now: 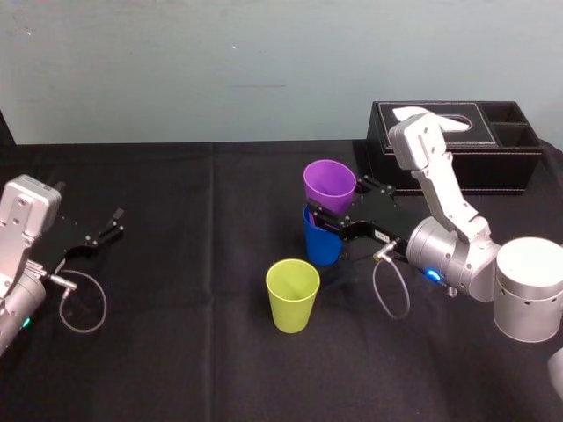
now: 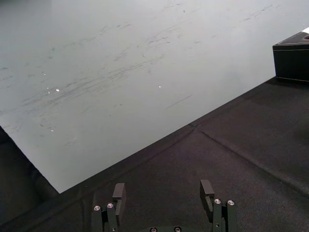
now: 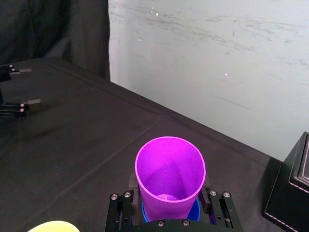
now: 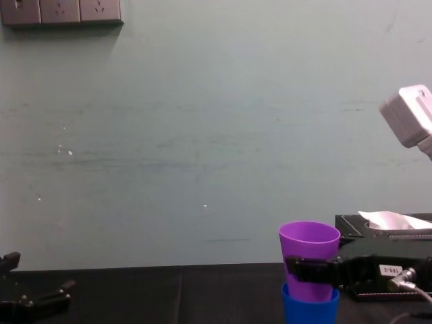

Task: Stack the three plastic cups sequentially using one hand.

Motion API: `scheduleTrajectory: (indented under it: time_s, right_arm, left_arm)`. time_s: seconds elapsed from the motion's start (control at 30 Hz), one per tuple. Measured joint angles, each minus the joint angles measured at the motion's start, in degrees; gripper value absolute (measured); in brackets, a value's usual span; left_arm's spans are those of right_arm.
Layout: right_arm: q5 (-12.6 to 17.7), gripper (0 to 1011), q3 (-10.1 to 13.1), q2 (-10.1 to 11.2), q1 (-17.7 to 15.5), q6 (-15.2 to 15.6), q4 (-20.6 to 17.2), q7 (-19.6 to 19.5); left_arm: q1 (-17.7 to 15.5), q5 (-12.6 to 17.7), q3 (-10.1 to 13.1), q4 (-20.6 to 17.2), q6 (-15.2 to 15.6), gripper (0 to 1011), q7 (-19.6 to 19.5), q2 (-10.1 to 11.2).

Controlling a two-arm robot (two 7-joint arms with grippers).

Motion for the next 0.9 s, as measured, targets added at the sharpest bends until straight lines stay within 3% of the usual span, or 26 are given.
scheduleTrajectory:
  time_s: [0.9]
  right_arm:
    - [-0.33,722,-0.17,-0.43,-0.24,-0.13,0.88,0.08]
  left_arm:
    - [0.00,0.00,0.00,0.00,0.00,1010,0.00,0.00]
